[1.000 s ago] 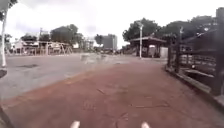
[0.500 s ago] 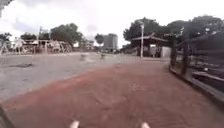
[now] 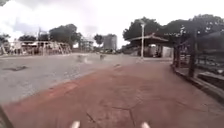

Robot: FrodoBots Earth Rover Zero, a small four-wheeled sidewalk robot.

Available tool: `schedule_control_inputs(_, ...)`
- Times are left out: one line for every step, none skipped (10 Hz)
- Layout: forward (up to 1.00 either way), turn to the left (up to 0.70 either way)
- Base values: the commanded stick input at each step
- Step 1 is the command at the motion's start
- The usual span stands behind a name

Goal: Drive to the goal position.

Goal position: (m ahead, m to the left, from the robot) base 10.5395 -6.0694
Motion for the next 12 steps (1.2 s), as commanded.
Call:
schedule_control_inputs(0.70,0.00)
schedule_control_inputs(0.70,0.00)
schedule_control_inputs(0.70,-0.25)
schedule_control_inputs(0.70,-0.07)
schedule_control_inputs(0.70,-0.27)
schedule_control_inputs(0.70,-0.20)
schedule_control_inputs(0.70,-0.07)
schedule_control_inputs(0.70,-0.26)
schedule_control_inputs(0.70,-0.09)
schedule_control_inputs(0.70,-0.27)
schedule_control_inputs(0.70,-0.27)
schedule_control_inputs(0.70,-0.27)
